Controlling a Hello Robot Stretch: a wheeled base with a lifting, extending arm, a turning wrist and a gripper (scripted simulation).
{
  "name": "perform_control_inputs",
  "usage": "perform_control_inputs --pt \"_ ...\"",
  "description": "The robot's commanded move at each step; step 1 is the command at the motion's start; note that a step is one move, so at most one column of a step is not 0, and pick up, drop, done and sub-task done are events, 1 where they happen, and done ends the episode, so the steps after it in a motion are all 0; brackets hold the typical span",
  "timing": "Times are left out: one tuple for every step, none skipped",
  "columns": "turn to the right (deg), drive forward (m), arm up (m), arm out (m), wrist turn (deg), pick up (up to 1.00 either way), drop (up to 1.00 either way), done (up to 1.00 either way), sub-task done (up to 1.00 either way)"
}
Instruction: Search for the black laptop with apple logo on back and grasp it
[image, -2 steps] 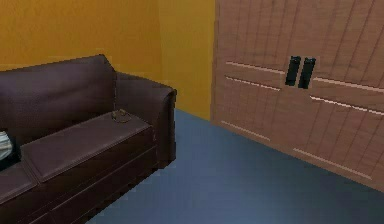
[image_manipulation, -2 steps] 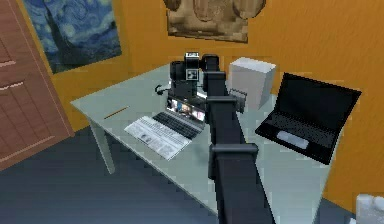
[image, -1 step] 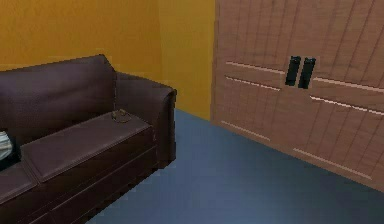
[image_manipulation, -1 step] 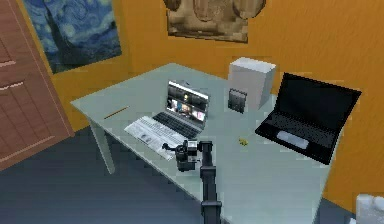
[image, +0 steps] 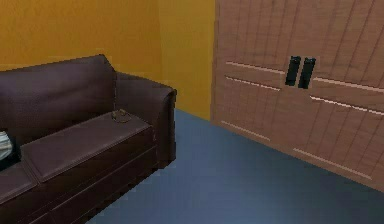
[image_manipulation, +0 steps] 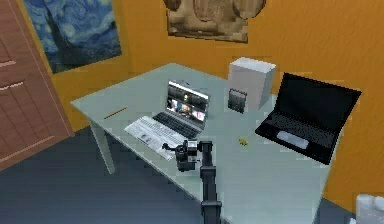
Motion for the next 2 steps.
perform_control_inputs --pt "0.0 0.0 0.1 0.0 0.0 0.0 0.0 0.0 0.0" --pt "0.0 0.0 0.0 0.0 0.0 0.0 0.0 1.0 0.0"
